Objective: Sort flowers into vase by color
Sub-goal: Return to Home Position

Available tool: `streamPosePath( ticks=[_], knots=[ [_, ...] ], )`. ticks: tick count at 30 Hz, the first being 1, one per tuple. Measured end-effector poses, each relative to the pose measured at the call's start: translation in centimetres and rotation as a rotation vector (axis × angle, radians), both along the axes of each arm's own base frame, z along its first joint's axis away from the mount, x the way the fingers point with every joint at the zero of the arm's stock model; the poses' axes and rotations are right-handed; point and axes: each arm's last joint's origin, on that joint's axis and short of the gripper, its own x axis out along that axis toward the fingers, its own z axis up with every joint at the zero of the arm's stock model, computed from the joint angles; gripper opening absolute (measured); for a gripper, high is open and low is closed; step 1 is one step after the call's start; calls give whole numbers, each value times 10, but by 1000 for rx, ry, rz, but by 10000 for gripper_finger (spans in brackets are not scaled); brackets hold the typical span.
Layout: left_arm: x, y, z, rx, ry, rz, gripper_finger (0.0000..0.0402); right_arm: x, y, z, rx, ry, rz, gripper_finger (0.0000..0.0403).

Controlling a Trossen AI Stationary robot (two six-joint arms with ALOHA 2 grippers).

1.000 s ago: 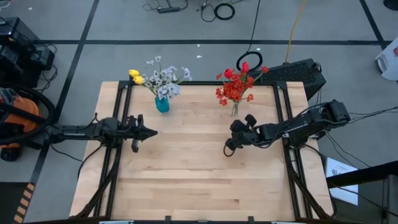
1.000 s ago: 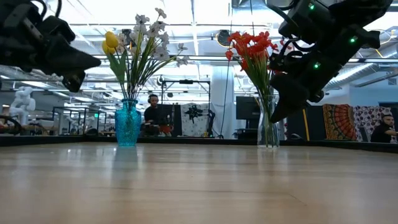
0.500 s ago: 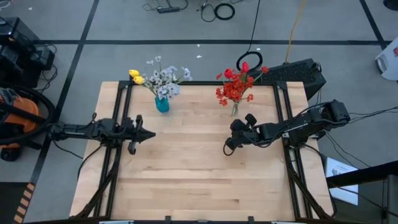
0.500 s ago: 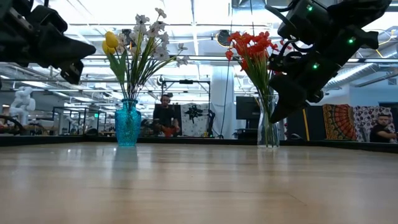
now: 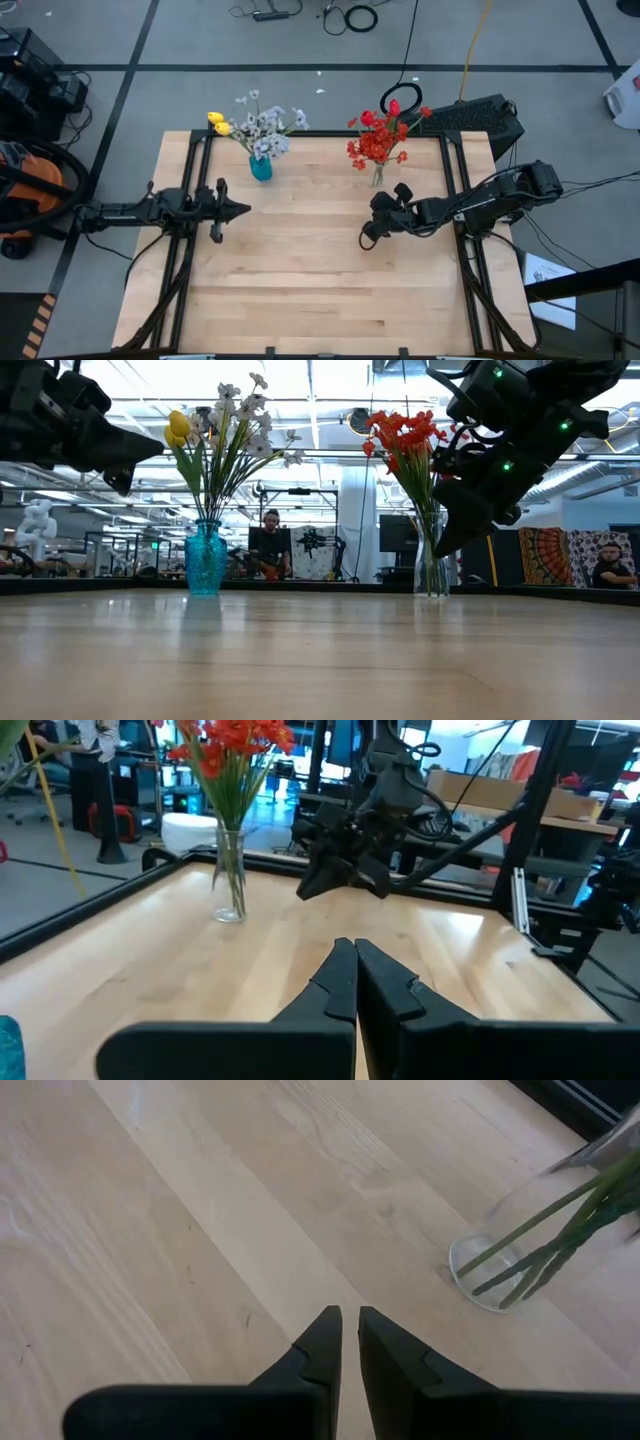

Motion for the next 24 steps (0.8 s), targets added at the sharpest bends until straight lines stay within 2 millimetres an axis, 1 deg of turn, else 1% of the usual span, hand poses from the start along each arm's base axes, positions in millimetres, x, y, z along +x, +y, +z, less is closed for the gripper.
streamPosePath(
  ticks=[6, 9, 15, 20, 24],
  knots=[
    [0, 3, -1, -3, 7, 9, 0, 0, 0, 0, -1, 2, 2, 31],
    [0, 3, -1, -3, 6, 8, 5, 0, 1, 0, 9, 19, 38, 31],
    [0, 3, 0, -4, -2, 4, 29, 3, -2, 0, 64, 37, 135, 3],
    [0, 3, 0, -4, -3, 4, 33, 13, -4, 3, 84, -46, 278, 1],
    [0, 3, 0, -8, -4, 4, 34, 7, -3, -10, 132, -182, 405, 1]
  ],
)
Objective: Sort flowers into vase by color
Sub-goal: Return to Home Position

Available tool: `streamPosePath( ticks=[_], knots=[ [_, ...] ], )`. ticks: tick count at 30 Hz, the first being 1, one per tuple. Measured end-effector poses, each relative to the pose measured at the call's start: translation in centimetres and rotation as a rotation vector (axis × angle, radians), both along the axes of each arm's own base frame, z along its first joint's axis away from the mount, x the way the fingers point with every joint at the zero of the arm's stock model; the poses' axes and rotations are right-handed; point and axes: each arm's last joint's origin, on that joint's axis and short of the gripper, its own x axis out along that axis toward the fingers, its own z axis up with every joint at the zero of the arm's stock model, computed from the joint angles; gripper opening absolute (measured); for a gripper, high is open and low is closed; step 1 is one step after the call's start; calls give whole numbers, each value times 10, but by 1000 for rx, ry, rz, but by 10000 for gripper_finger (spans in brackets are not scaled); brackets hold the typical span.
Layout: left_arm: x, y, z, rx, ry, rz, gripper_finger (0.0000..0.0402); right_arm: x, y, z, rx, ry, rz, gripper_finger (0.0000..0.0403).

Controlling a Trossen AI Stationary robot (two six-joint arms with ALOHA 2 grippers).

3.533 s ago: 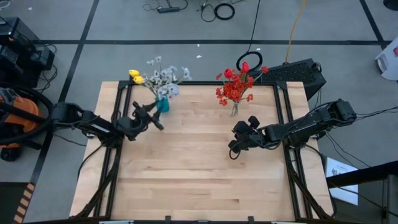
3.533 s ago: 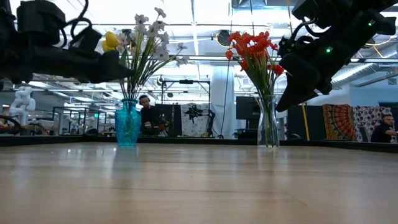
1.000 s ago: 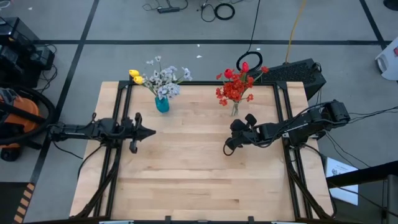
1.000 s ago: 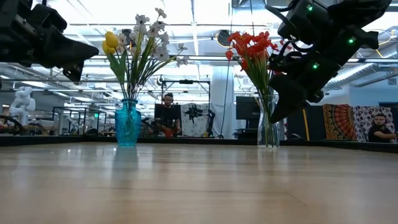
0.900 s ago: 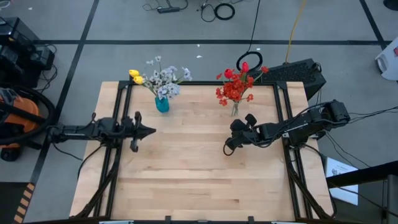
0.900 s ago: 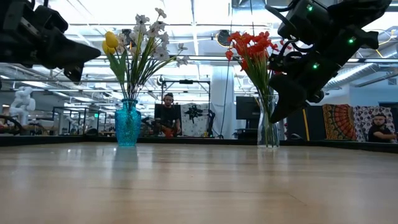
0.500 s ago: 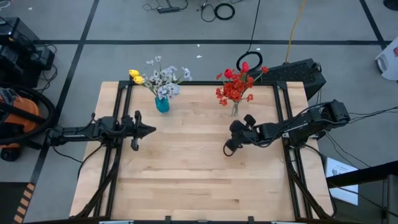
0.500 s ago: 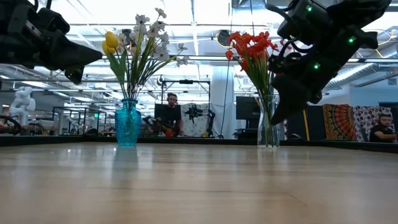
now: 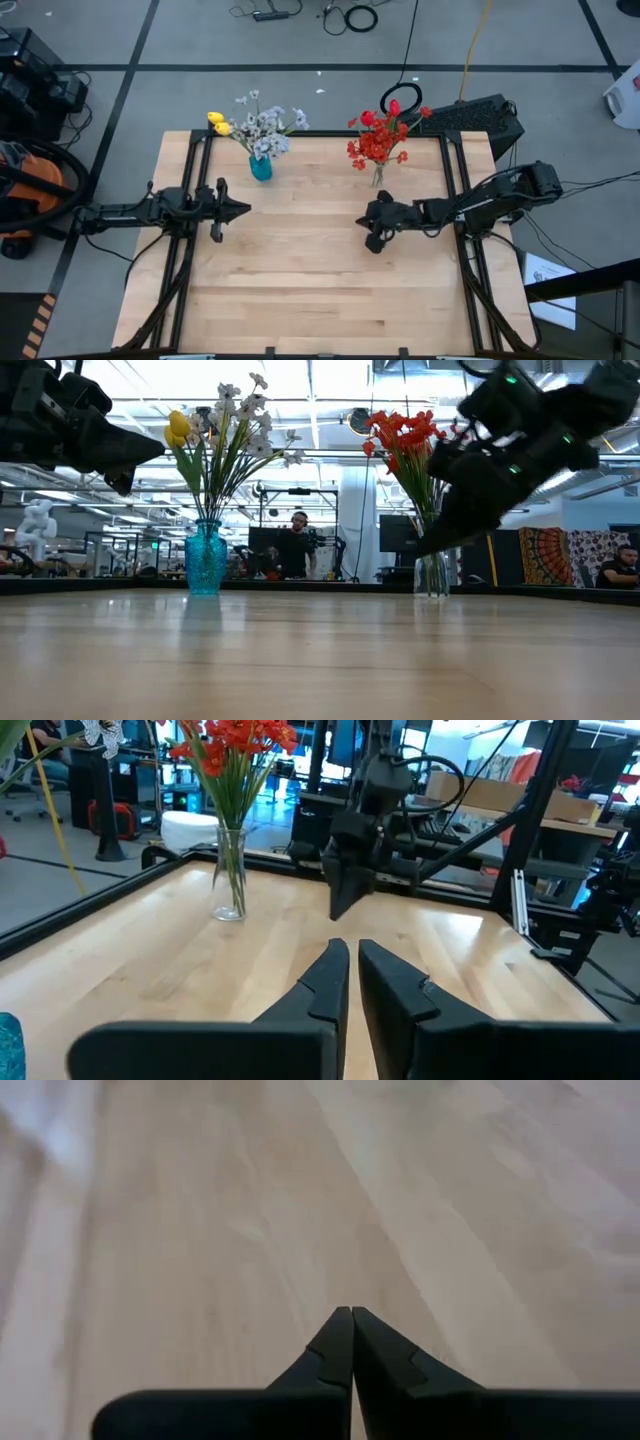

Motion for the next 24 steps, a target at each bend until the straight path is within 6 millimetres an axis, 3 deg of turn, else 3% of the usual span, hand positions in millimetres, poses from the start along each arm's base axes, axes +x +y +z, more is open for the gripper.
streamPosePath(
  ticks=[5, 9, 14, 19, 24],
  knots=[
    [0, 0, 0, -2, -1, 0, 34, -24, -1, -22, 51, -156, 48, 0],
    [0, 0, 0, -2, -2, 0, 34, -49, -9, -27, 113, -341, 94, 0],
    [0, 0, 0, -2, -2, 0, 34, -81, -22, -23, 161, -551, 102, 0],
    [0, 0, 0, -2, -2, -1, 34, -85, -32, -7, 141, -631, 191, 0],
    [0, 0, 0, -2, 0, -1, 34, -96, -43, -1, 107, -614, 145, 0]
  ],
)
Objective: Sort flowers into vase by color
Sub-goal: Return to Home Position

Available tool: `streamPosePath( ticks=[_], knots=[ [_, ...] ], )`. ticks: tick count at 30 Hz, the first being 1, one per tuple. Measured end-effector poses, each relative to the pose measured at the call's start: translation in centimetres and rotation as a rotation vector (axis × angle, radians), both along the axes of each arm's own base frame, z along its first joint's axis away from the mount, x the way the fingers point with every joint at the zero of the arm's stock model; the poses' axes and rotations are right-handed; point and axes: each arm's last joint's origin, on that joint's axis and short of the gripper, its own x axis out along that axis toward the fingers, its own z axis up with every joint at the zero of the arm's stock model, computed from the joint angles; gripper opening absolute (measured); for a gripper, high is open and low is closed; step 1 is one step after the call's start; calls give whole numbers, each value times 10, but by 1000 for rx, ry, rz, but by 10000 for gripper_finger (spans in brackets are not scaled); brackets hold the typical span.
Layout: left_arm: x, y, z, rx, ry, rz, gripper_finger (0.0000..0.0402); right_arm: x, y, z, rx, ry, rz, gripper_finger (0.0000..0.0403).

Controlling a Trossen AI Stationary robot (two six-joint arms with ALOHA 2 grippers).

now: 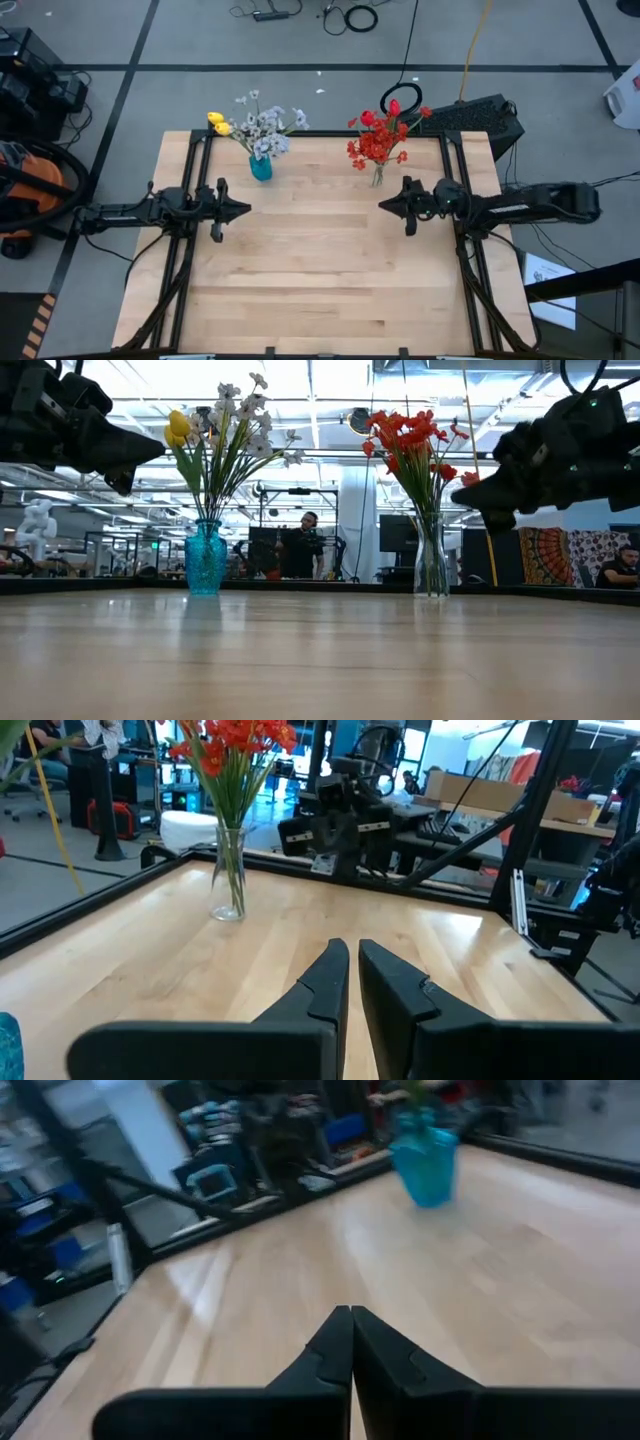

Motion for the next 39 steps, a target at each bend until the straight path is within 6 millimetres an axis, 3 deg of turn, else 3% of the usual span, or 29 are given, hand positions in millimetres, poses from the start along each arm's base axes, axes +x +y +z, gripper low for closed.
streamPosePath(
  ticks=[9, 21, 29, 39],
  knots=[
    [0, 0, 0, 0, -5, 0, 34, -25, -1, 9, -18, 51, -139, 0],
    [0, 0, 1, 1, -6, 0, 34, -53, 14, 19, -84, -34, -88, 0],
    [0, 0, 1, 1, -7, 0, 34, -59, 30, 23, -141, -93, -3, 0],
    [0, 0, 1, 1, -7, 1, 34, -59, 32, 23, -246, -91, 16, 0]
  ],
)
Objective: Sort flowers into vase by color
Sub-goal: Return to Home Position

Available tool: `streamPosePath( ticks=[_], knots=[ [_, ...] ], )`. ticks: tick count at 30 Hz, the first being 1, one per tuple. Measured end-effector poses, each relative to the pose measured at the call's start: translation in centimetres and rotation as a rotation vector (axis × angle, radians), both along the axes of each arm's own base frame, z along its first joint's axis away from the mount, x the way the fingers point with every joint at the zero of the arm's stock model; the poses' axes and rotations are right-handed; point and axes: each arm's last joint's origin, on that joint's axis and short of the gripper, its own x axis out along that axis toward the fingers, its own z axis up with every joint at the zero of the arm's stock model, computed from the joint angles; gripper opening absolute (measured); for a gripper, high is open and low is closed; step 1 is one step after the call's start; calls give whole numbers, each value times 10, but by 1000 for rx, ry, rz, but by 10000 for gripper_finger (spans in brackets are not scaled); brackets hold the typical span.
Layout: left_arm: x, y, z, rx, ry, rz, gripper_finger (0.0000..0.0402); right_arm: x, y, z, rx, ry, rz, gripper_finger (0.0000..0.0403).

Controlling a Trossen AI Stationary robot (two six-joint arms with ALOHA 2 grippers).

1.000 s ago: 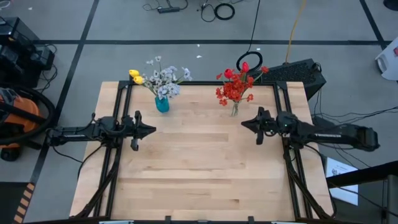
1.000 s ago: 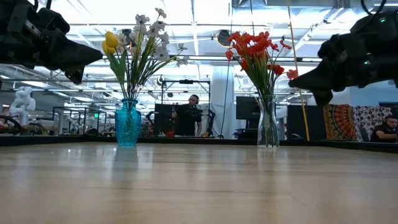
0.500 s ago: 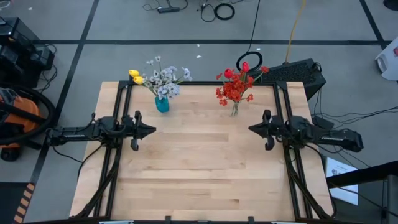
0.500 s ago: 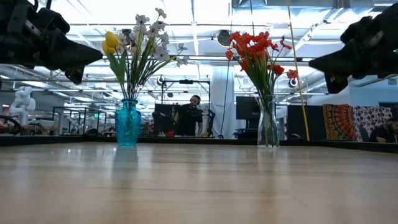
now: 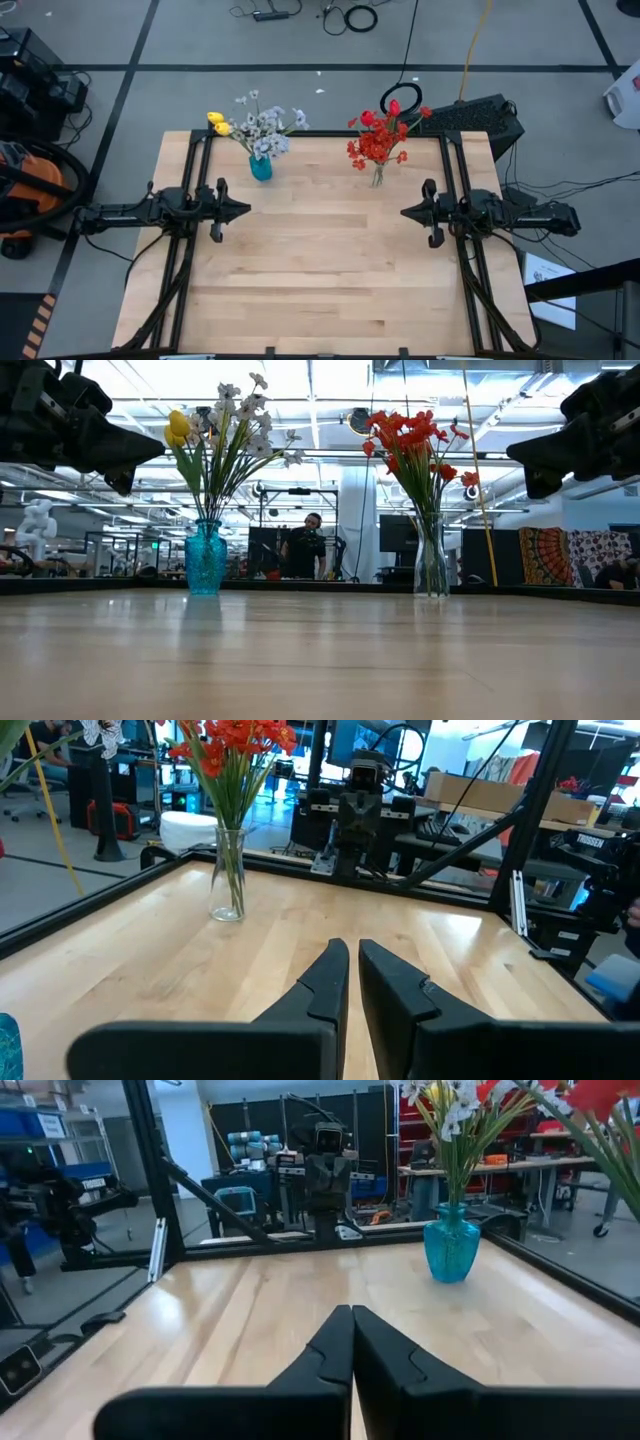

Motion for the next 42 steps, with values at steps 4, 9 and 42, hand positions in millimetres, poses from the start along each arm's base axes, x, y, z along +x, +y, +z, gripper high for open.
streamPosePath(
  ticks=[4, 9, 42],
  knots=[
    [0, 0, 0, 0, 0, 0, 34, 0, 0, 0, 36, 0, 1, 0],
    [0, 0, 0, 0, 0, 0, 34, 0, 0, 0, 66, -1, 1, 0],
    [0, 0, 0, 0, -1, 0, 34, 0, 0, 0, 68, -5, 0, 0]
  ],
)
